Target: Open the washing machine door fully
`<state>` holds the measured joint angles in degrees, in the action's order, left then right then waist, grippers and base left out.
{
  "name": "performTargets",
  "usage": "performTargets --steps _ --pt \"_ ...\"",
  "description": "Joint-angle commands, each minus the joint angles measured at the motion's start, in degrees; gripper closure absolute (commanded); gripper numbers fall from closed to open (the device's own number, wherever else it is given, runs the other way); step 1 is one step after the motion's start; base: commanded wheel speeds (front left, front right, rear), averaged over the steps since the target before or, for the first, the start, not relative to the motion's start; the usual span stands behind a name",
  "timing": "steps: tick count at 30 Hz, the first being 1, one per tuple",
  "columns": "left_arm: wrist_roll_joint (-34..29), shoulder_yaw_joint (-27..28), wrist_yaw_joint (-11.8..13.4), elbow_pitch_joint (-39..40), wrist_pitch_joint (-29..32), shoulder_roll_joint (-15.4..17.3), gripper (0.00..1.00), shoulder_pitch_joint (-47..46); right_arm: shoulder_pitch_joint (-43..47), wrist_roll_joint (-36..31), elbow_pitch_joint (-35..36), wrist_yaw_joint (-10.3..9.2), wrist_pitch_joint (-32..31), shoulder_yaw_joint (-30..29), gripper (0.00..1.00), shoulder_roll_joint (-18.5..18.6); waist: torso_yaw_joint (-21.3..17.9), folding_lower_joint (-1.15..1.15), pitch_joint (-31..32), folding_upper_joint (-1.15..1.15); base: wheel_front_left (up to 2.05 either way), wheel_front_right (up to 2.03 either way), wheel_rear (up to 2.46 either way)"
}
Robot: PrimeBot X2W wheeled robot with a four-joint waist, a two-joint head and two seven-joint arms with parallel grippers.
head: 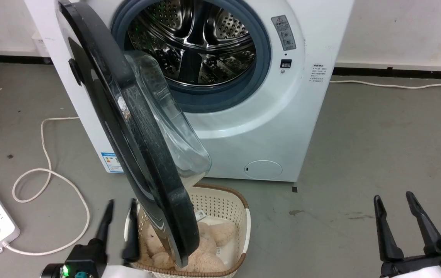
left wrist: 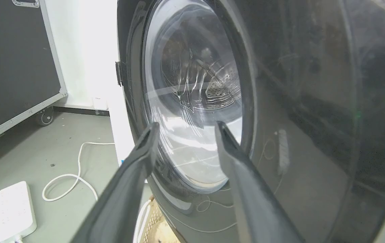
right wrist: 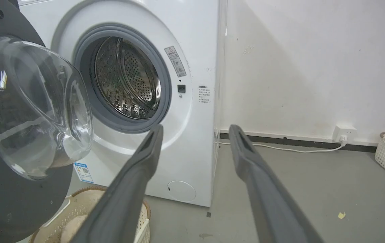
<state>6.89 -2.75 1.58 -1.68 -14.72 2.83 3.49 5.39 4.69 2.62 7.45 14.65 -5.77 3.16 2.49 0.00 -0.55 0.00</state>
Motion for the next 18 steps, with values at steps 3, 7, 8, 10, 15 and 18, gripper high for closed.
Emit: performTargets --steps 3,7,8,10,15,18 --pt "-0.55 0.36 0.16 2.32 -0.28 0.06 1.00 0.14 -0.69 1.02 -0.15 0.03 0.30 0.09 0.00 -0.27 -0.02 0.00 0.32 0.00 0.00 0.00 0.00" --pt "0.48 1.83 1.10 7.04 -0.28 0.06 1.00 -0.63 -1.05 1.43 0.01 0.03 0.31 0.43 0.00 -0.27 0.18 0.00 0.45 0.00 0.00 0.00 0.00" --pt "0.82 2.26 1.32 8.51 -0.28 0.05 1.00 -0.90 -1.07 1.49 0.07 0.03 0.32 0.47 0.00 -0.27 0.23 0.00 0.52 0.00 0.00 0.00 0.00" --pt "1.96 3.30 1.51 11.47 -0.28 0.05 1.00 -1.67 -1.03 1.60 0.14 0.03 0.32 0.46 0.00 -0.27 0.37 0.00 0.69 0.00 0.00 0.00 0.00" --pt "3.02 5.74 0.99 25.34 -0.28 0.05 1.00 -9.38 -1.02 2.40 -0.53 0.03 0.34 1.00 0.00 -0.28 0.53 0.00 1.66 0.00 0.00 0.00 0.00" --pt "1.88 2.89 0.46 27.63 -0.11 0.05 1.00 -9.94 -1.07 2.66 -0.65 0.03 0.34 1.17 0.00 -0.28 0.36 0.00 1.98 0.00 0.00 0.00 0.00"
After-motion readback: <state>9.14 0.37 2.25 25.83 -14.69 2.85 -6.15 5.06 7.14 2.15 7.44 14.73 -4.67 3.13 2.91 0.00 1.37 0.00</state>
